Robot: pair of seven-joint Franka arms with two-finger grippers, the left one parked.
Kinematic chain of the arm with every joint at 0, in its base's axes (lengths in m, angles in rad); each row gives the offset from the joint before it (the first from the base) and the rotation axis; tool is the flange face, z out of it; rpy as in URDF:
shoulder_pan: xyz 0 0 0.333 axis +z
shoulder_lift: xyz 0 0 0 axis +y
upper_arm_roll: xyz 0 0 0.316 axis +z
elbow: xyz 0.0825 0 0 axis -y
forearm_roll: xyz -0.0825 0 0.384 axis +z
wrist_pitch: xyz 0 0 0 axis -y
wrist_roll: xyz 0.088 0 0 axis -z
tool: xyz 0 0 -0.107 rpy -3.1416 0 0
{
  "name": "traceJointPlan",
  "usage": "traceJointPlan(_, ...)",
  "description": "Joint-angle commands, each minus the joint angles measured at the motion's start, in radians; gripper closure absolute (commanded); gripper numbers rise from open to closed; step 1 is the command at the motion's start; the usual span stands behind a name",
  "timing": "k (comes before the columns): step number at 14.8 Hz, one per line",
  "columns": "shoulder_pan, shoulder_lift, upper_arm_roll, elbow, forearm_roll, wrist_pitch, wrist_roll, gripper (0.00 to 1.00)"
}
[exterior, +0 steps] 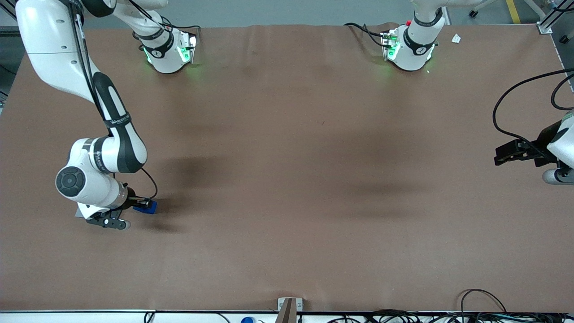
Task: Insert blue part into gray base with right arm
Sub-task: 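Close the right gripper on the blue block and lift it, then carry the blue block over the gray base's recess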
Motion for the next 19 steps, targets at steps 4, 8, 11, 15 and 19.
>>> traceJointPlan(4,-0.006,-0.016,0.0,-0.014,0.008,0.0,-0.004,0.93)
traceJointPlan(8,-0.052,-0.101,-0.001,0.064,0.002,-0.186,-0.07,0.99)
traceJointPlan(11,-0.13,-0.109,0.0,0.135,0.008,-0.251,-0.194,0.99)
traceJointPlan(15,-0.187,-0.101,0.0,0.169,0.01,-0.25,-0.311,1.0)
traceJointPlan(19,-0.209,-0.086,0.0,0.172,0.011,-0.241,-0.368,1.0)
